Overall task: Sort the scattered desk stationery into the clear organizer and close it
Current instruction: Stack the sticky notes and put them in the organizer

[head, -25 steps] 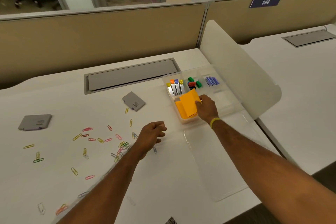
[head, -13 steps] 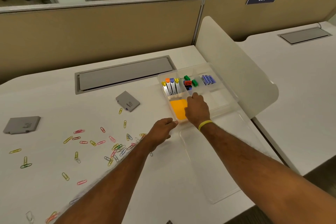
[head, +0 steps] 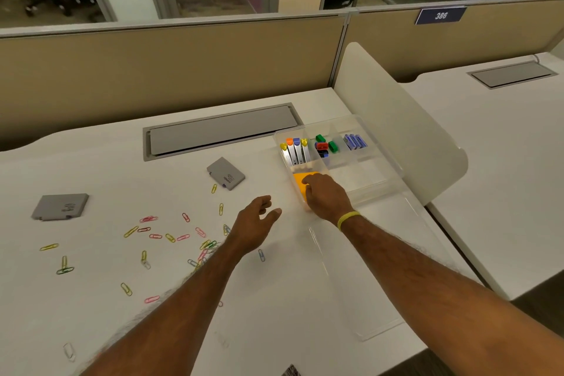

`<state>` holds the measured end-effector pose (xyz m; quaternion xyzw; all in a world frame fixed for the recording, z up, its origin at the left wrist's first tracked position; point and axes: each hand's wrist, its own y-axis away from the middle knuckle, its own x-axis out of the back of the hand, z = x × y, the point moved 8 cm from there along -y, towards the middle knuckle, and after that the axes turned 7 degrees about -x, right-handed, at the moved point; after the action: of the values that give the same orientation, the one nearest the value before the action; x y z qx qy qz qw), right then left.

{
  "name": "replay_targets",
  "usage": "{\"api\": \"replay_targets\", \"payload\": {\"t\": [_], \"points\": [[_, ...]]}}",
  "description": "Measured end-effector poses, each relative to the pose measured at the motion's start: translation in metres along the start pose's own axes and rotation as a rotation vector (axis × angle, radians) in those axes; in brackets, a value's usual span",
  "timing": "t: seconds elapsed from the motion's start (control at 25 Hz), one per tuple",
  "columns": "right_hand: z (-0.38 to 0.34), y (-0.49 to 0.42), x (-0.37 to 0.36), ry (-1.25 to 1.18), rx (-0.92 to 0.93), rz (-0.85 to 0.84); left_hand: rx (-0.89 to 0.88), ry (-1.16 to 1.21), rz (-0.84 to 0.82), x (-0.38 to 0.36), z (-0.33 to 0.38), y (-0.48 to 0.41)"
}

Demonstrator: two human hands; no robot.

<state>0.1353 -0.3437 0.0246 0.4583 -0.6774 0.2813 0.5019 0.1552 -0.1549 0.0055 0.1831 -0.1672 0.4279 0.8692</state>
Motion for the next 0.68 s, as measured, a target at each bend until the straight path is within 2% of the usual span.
{"api": "replay_targets", "payload": {"t": [0.12,0.28,0.4,0.56,0.68], "points": [[-0.026,0.021,0.006,-0.075,0.112,0.101,-0.042,-0.259,0.030,0.017,-0.009,0.014],[-0.061,0.044,-0.023,-0.002,0.206,0.000,-0.082,-0.547,0.070,0.043,-0.026,0.037],[-0.086,0.062,-0.051,0.045,0.239,-0.068,-0.032,-0.784,0.056,0.061,-0.052,0.057],[-0.113,0.082,-0.084,0.096,0.299,-0.157,0.023,-0.930,0.082,0.087,-0.080,0.080],[-0.129,0.094,-0.103,0.128,0.350,-0.183,0.050,-0.944,0.093,0.102,-0.099,0.095]]}}
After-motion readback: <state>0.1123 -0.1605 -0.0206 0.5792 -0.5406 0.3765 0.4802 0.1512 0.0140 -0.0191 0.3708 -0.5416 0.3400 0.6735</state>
